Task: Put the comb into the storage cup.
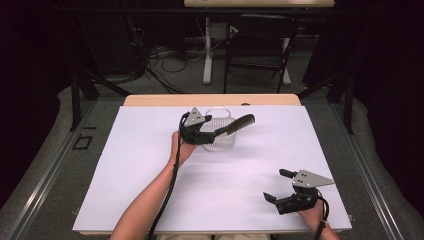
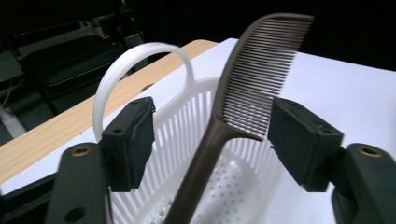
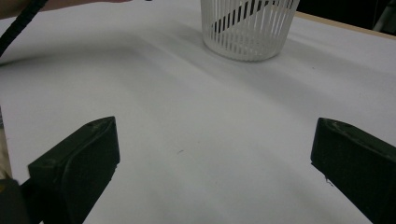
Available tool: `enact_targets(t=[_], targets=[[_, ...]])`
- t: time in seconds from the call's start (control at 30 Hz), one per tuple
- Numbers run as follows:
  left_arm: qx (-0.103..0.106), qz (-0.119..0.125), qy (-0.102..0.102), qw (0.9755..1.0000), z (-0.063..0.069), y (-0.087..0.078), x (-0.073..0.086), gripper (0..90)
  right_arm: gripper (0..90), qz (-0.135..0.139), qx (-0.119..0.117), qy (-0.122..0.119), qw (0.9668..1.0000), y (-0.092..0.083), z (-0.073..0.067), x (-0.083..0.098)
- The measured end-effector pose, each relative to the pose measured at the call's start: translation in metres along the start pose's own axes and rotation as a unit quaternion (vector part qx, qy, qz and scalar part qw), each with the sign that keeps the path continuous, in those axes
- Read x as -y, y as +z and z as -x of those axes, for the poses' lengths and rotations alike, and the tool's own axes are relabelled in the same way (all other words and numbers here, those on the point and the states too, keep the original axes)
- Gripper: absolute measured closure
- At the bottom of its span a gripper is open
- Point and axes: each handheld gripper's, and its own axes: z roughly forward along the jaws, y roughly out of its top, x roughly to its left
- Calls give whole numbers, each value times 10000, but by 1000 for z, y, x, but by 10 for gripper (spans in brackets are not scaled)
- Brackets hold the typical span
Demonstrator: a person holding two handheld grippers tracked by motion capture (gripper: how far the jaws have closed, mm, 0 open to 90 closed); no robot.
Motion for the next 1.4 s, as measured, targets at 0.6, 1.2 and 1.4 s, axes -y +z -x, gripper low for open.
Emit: enact_targets(t=[0.6,1.2,1.4], targets=[[-167,-435,-2,9989,1,-31,-6,79,8,-31,16,37,10000,1,0,0],[-298,-715,-58,9970,2,-56,-1,0,7,-75,33,62,9999,0,1,2],[-376,-846,-62,9957,6,-64,1,0,7,-76,39,77,9999,-2,0,1]])
